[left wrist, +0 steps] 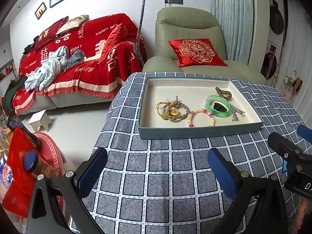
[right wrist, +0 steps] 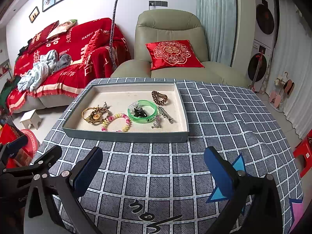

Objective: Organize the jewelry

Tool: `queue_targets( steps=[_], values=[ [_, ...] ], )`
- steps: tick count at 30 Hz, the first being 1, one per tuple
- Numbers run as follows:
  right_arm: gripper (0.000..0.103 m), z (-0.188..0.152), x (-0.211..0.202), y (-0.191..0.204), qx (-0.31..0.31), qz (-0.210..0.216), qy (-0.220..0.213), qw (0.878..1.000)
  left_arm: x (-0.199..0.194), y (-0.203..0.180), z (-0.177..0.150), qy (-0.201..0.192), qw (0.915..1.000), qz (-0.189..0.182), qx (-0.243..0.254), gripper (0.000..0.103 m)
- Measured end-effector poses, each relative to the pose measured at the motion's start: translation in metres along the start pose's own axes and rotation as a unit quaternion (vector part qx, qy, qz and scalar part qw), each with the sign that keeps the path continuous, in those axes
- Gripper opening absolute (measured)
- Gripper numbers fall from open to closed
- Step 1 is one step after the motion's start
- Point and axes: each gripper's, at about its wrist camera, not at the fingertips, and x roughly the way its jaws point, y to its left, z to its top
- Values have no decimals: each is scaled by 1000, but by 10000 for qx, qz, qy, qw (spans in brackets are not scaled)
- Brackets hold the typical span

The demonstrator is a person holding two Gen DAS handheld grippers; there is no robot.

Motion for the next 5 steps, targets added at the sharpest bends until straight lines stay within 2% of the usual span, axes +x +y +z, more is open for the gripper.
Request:
queue_targets(
  steps=[5],
  values=[
    [103,0,1,1,0,-1,2,10000,-1,0,-1,-60,10000,16,38,103]
  ],
)
